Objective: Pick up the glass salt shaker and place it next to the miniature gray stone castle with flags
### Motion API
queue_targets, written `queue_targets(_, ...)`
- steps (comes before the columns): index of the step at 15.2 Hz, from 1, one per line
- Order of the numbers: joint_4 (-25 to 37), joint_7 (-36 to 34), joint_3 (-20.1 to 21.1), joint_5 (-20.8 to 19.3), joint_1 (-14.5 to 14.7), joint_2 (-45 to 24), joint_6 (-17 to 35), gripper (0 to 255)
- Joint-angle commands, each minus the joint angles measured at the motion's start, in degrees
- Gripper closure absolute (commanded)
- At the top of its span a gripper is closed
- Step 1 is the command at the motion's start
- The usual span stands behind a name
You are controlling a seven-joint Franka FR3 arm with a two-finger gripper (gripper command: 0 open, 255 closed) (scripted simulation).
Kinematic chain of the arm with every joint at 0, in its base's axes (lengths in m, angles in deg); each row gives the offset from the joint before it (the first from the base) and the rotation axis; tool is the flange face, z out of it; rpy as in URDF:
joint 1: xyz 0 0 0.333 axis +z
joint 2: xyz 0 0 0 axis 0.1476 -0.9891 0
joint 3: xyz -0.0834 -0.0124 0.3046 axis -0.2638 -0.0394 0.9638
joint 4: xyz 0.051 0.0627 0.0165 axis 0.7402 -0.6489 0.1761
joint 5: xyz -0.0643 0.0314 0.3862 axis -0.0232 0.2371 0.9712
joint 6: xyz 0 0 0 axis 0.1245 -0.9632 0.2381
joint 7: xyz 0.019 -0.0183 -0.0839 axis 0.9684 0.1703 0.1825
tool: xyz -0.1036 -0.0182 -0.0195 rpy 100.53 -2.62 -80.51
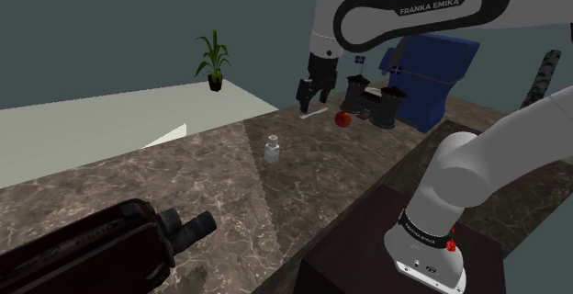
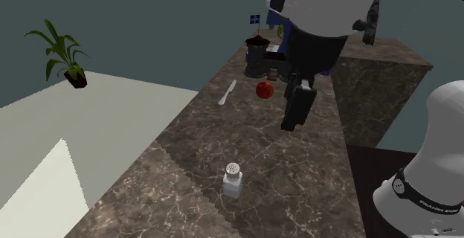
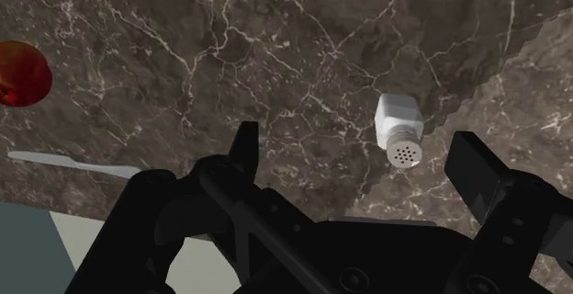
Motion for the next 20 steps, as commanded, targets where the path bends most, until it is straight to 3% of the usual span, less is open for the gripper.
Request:
queue_targets(1,-0.63,-2.05,1.25,0.06,-0.02,-2.90,3.42,0)
queue_targets(12,2.97,-14.76,7.32,-4.94,-1.36,-24.84,20.03,0)
queue_targets(20,0.89,-16.43,7.20,-7.38,-1.97,-28.93,25.93,0)
